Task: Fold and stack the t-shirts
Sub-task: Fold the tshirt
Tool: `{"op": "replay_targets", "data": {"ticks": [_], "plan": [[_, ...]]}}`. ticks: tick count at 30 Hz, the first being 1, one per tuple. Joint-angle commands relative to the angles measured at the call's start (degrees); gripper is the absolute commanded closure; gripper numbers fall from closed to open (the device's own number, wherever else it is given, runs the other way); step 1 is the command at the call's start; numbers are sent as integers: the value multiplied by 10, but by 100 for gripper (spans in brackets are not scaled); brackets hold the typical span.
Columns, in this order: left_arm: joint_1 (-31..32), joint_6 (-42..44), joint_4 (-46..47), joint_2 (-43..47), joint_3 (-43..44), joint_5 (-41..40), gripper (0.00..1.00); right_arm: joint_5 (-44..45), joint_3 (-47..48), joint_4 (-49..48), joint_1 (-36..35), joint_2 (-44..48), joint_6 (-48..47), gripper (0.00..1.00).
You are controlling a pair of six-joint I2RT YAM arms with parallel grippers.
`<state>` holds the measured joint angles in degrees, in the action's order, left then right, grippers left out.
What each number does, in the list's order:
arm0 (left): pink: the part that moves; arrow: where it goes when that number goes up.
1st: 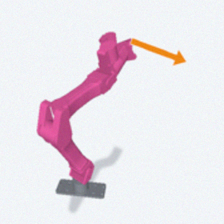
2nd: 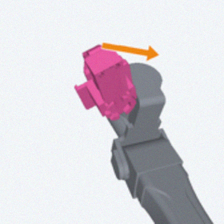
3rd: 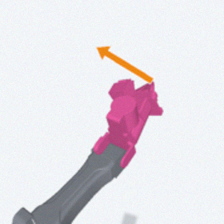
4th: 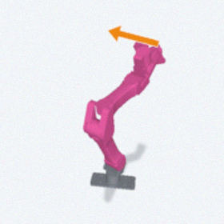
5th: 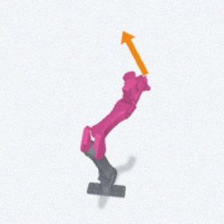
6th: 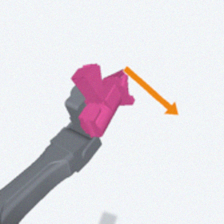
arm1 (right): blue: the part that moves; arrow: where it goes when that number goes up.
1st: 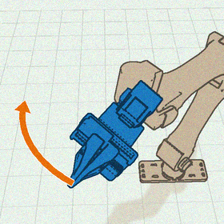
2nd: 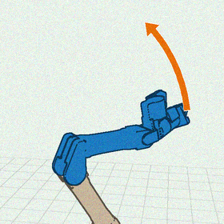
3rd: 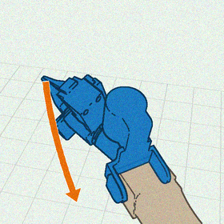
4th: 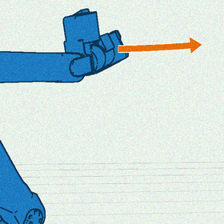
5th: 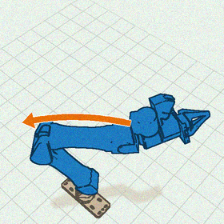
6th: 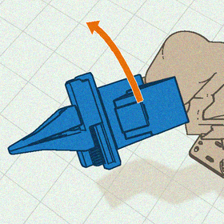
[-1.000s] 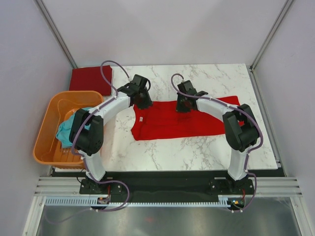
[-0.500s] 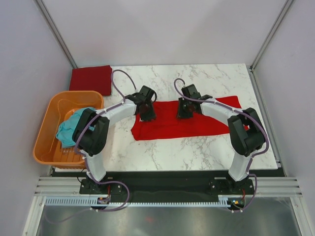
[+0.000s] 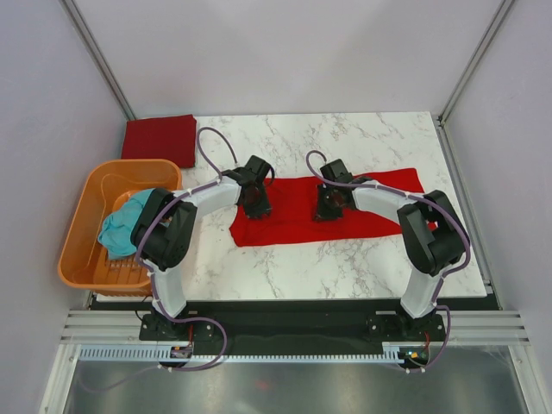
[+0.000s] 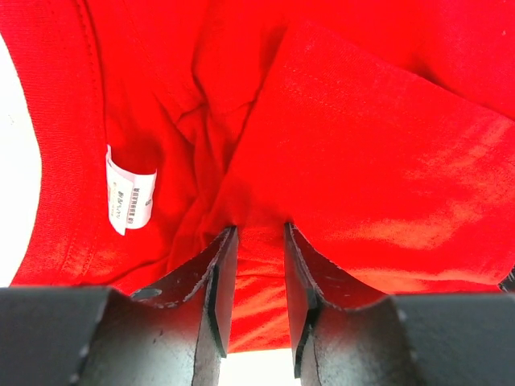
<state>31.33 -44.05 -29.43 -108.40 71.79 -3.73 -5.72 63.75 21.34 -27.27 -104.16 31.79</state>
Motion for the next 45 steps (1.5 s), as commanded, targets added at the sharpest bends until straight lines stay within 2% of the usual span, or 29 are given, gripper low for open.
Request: {"op": "replay_targets", "data": {"ticks": [1,7,14,21,31,35,45], "plan": [[0,-21,-5,26,3,12,61,18,9,-3,0,41,-5,79],[-9,-27,-5,66,41,50,57,25,41,1,14,49,13,79],[-68,2,-8,16,107,39,57,49,119,2,96,-17,31,78],[-128,29,-8,-36,170,11,58,86,180,-5,144,-97,39,78],[-140,53,-9,-156,233,-21,63,123,158,-25,216,-126,33,79],[-150,41,-12,-172,223,-47,66,142,153,-28,233,-135,34,79],[-165,13,-14,-204,253,-30,66,189,127,-41,259,-136,54,79]]}}
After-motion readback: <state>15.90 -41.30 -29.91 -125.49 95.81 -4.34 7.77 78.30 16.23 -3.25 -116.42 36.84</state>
